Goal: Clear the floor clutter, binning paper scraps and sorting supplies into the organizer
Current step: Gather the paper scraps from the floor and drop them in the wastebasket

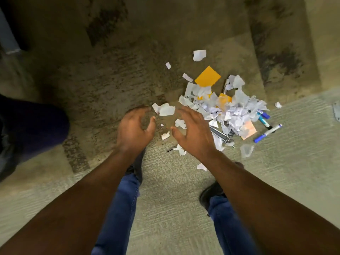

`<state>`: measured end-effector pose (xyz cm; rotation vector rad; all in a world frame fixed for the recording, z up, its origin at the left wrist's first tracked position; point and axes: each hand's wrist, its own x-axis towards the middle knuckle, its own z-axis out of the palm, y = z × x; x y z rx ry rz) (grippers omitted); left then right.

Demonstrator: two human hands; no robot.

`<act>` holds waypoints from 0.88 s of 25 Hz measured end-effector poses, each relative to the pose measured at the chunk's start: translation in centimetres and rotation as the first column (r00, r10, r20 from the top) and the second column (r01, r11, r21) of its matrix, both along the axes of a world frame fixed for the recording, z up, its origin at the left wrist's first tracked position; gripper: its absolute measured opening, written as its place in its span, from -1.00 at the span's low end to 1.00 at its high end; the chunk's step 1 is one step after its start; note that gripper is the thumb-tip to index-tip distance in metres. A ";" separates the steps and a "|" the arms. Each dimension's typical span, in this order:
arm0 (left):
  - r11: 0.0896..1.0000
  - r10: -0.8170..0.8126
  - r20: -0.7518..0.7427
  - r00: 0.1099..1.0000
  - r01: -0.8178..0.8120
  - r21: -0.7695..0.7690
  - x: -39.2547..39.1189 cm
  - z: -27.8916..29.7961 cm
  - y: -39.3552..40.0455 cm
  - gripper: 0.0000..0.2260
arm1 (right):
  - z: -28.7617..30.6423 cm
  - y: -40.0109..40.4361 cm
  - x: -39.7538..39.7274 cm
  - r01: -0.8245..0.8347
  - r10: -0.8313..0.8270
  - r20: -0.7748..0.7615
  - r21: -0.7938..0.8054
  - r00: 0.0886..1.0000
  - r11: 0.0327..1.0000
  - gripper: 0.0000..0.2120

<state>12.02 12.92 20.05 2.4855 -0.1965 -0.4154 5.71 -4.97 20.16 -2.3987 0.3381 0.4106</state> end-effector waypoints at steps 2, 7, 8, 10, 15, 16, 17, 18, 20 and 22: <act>0.996 -0.074 -0.043 0.996 0.076 0.044 -0.1 -1.3 -1.6 -0.67 | -1.4 -1.8 -1.5 0.046 -0.046 0.003 -0.005 0.999 0.999 -0.47; 0.956 -0.241 -0.176 0.955 0.264 0.124 -0.3 -5.4 -6.5 -0.48 | -5.6 -6.6 -3.9 0.104 -0.110 -0.087 -0.072 0.990 0.992 -0.35; 0.934 -0.283 -0.227 0.932 0.321 0.157 -0.4 -6.4 -7.5 -0.40 | -6.5 -7.7 -4.4 0.104 -0.113 -0.099 -0.092 0.989 0.990 -0.32; 0.873 -0.358 -0.332 0.873 0.439 0.213 -0.3 -8.6 -9.6 -0.24 | -8.2 -10.2 -5.3 0.111 -0.128 -0.127 -0.129 0.984 0.985 -0.28; 0.793 -0.438 -0.353 0.827 0.540 0.282 -0.3 -13.6 -14.1 -0.08 | -12.0 -17.1 -7.9 0.084 -0.131 -0.176 -0.254 0.976 0.964 -0.20; 0.783 -0.438 -0.347 0.829 0.541 0.305 -0.4 -14.4 -14.8 -0.06 | -12.8 -18.3 -8.2 0.071 -0.130 -0.191 -0.286 0.973 0.955 -0.16; 0.773 -0.439 -0.339 0.832 0.542 0.330 -0.4 -15.2 -15.6 -0.04 | -13.5 -19.4 -8.4 0.056 -0.130 -0.211 -0.325 0.969 0.944 -0.11; 0.762 -0.446 -0.324 0.834 0.544 0.352 -0.2 -16.0 -16.3 -0.01 | -14.3 -20.4 -8.3 0.035 -0.130 -0.236 -0.367 0.963 0.930 -0.06; 0.746 -0.464 -0.295 0.835 0.548 0.378 0.5 -17.7 -17.6 0.05 | -15.8 -22.2 -7.6 -0.007 -0.128 -0.288 -0.424 0.949 0.906 0.08; 0.734 -0.475 -0.298 0.828 0.560 0.384 1.2 -19.1 -18.6 0.12 | -17.3 -23.2 -6.6 -0.040 -0.099 -0.295 -0.431 0.950 0.901 0.18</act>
